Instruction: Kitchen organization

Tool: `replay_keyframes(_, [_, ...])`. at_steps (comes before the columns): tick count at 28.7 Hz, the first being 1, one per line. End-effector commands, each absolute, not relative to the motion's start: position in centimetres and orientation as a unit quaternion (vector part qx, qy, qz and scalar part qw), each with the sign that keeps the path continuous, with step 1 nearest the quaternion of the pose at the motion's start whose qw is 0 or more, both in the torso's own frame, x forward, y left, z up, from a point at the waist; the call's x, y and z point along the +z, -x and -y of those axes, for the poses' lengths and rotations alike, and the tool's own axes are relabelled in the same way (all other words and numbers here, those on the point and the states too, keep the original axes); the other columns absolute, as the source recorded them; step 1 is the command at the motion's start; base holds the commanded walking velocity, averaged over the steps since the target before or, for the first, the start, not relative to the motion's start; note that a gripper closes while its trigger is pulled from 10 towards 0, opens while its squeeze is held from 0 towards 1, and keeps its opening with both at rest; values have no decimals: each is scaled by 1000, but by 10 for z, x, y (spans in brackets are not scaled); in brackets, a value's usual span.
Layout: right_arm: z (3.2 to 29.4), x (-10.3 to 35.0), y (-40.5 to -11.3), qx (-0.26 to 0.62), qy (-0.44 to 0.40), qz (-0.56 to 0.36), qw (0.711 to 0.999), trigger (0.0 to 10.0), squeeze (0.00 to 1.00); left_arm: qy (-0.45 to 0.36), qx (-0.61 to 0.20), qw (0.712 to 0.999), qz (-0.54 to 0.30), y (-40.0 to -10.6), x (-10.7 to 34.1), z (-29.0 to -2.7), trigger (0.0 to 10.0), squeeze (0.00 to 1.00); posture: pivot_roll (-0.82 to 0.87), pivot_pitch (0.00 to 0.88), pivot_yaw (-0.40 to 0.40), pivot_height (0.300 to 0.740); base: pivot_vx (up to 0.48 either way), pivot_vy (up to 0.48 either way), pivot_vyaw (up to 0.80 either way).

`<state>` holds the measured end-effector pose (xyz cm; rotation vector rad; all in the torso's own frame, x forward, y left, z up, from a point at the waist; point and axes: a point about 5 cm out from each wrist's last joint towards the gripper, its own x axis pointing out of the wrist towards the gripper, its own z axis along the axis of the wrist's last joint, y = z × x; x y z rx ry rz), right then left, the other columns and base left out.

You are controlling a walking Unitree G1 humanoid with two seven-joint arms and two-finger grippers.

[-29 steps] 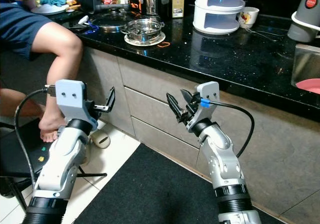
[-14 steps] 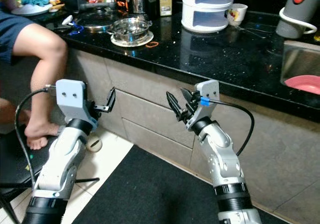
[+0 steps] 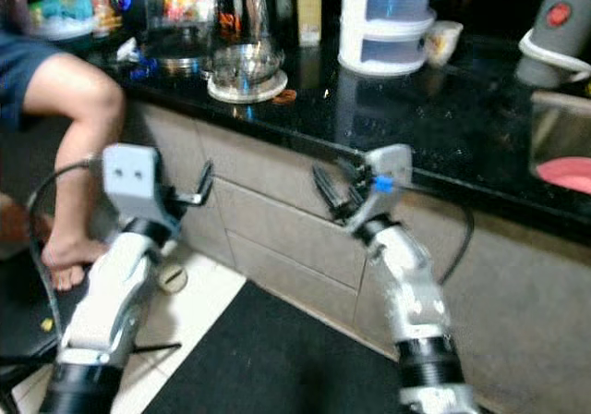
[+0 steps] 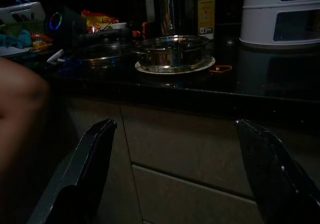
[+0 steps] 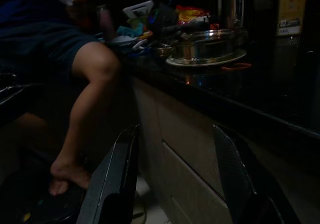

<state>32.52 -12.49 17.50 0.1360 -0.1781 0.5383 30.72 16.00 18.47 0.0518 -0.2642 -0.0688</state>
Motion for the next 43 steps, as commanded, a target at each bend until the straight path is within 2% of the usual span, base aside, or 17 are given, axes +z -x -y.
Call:
replay_keyframes(1, [129,176,-325,260,-73,89,959,10000,0,-31,-39,991,128,-307,184,-157,10000,0,28,23,-7,740,480,0,0])
replay_keyframes(6, [128,177,-324,267,-71,95,956,10000,0,-31,-39,990,129,-307,184,-157,10000,0,29,24,-7,740,480,0,80])
replay_keyframes(12, [128,177,-324,268,-69,96,956,10000,0,-31,-39,990,129,-307,185,-156,10000,0,30,24,-8,740,480,0,800])
replay_keyframes(29, [129,178,-328,256,-78,89,959,10000,0,-20,-50,989,134,-307,188,-153,10000,0,33,24,-8,740,465,0,0])
replay_keyframes(35, [131,179,-329,251,-77,91,961,10000,0,0,-109,983,146,-305,194,-139,10000,0,33,18,-8,740,0,0,0])
replay_keyframes(43, [132,179,-330,246,-75,88,962,10000,0,5,-140,979,147,-303,194,-127,10000,0,32,15,-8,740,0,0,0])
